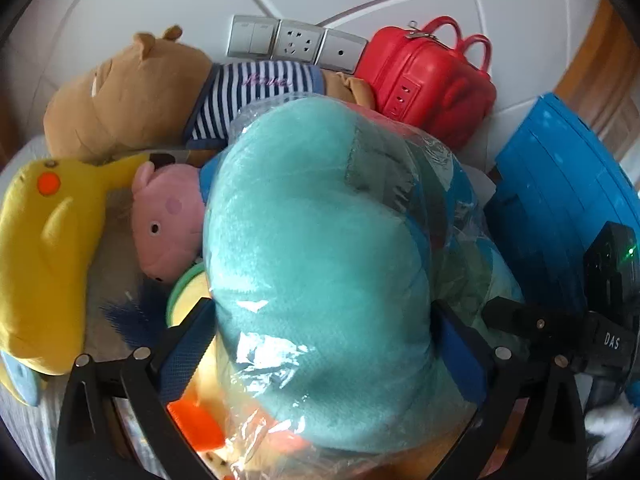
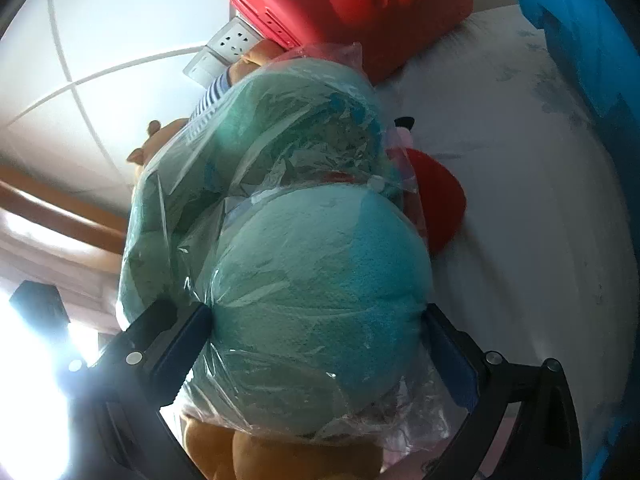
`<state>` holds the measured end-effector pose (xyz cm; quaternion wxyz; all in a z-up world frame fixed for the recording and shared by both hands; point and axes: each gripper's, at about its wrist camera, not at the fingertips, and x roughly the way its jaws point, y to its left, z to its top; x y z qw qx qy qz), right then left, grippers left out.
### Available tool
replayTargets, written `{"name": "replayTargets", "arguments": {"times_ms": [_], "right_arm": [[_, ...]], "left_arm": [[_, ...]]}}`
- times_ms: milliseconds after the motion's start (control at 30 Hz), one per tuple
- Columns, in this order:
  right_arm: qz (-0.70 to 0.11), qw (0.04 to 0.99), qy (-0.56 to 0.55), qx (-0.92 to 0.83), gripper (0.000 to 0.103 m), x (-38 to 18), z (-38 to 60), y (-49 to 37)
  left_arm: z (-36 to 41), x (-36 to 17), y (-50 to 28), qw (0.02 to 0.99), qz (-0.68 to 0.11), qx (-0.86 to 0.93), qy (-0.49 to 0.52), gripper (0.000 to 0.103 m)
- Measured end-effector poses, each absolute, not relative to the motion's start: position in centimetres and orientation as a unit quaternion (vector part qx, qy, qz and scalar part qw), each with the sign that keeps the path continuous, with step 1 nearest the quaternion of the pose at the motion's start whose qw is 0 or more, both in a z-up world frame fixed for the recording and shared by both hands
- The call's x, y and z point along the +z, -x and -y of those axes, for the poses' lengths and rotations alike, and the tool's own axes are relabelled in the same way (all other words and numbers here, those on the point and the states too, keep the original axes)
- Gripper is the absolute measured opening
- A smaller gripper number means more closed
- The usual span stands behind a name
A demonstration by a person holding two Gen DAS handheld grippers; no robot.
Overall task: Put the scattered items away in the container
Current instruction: 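Grasp the teal bagged pillow with the left tool while the right tool grasps it too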
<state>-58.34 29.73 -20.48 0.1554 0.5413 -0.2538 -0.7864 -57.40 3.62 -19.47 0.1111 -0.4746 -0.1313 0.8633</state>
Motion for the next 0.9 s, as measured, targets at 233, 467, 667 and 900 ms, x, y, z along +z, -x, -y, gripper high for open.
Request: {"name": "replayTargets", "arguments": {"times_ms": [233,467,667,900], "right_arm": [[0.23,0.147,-0.533,-0.801,0.103,-20.6,-28.6,59.5],[0.206,0.14,-0.503,-0.828,0.103,-19.2,-28.1,57.8],[0.199,0.158,-0.475,-0.843,0.102,-16.2,-27.9,53.8],[0.188,0.184,-0.433,-0.862,0.102,-12.0,-26.8,49.5]], "left_arm": [[-4.4,-20.6,58.4,0.11,0.126,0.867,0.469,0.103],[-5.0,-18.8,55.4,0.108,0.099,0.883,0.447,0.094],[-4.2,-15.9,51.4,0.107,0.101,0.892,0.428,0.093],[-3.4,-11.5,46.7,0.105,0.111,0.908,0.389,0.093]]}}
